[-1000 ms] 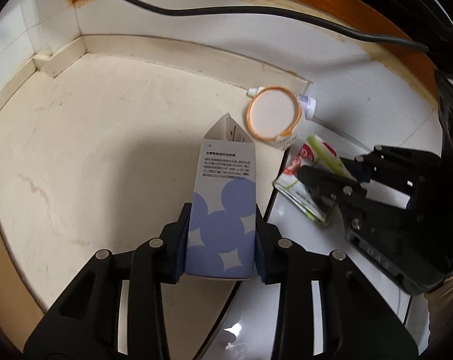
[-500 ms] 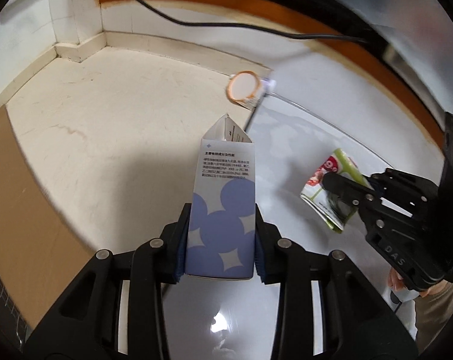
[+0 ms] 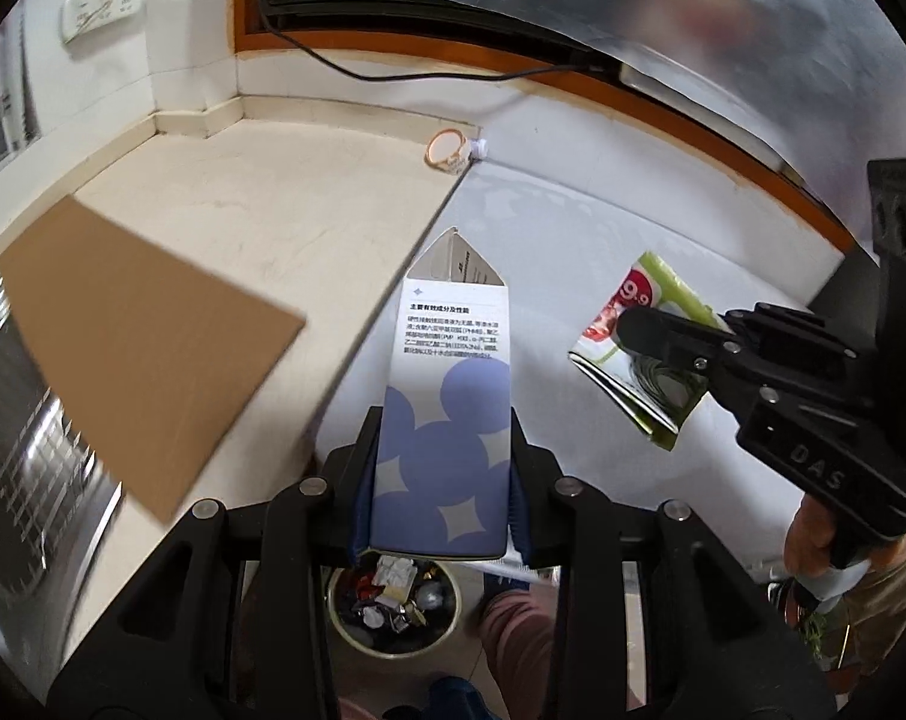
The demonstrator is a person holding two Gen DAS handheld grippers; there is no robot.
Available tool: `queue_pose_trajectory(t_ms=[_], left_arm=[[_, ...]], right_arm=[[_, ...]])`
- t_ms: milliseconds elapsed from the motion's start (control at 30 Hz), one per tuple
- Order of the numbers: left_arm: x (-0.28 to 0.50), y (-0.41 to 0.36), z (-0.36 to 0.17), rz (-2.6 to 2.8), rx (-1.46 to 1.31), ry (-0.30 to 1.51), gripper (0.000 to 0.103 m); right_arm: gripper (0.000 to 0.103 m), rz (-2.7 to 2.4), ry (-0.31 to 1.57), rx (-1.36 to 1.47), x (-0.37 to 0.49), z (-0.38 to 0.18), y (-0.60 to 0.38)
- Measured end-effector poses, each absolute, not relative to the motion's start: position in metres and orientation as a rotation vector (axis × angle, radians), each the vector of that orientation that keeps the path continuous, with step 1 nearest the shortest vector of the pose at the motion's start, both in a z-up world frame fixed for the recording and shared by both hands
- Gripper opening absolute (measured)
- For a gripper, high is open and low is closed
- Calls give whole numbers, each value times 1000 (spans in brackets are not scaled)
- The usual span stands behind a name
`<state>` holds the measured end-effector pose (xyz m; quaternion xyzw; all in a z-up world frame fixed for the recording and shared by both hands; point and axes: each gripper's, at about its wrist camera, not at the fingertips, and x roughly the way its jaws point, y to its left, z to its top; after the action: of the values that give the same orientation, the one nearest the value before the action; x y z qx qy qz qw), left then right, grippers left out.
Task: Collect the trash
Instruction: 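Carry the milk carton and snack wrapper down over the floor bin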
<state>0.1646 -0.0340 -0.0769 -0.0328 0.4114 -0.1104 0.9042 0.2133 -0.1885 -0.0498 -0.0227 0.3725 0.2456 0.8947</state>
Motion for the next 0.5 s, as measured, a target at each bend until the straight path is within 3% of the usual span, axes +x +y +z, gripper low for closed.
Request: queue_pose_trajectory(t_ms=[300, 500], left_arm=[[93, -10, -114, -168, -113, 856, 32], [67, -8, -154, -138, -60, 898, 32]], right_arm=[[8, 542, 743, -45, 103, -54, -143], [8, 535, 779, -75, 64, -89, -123]])
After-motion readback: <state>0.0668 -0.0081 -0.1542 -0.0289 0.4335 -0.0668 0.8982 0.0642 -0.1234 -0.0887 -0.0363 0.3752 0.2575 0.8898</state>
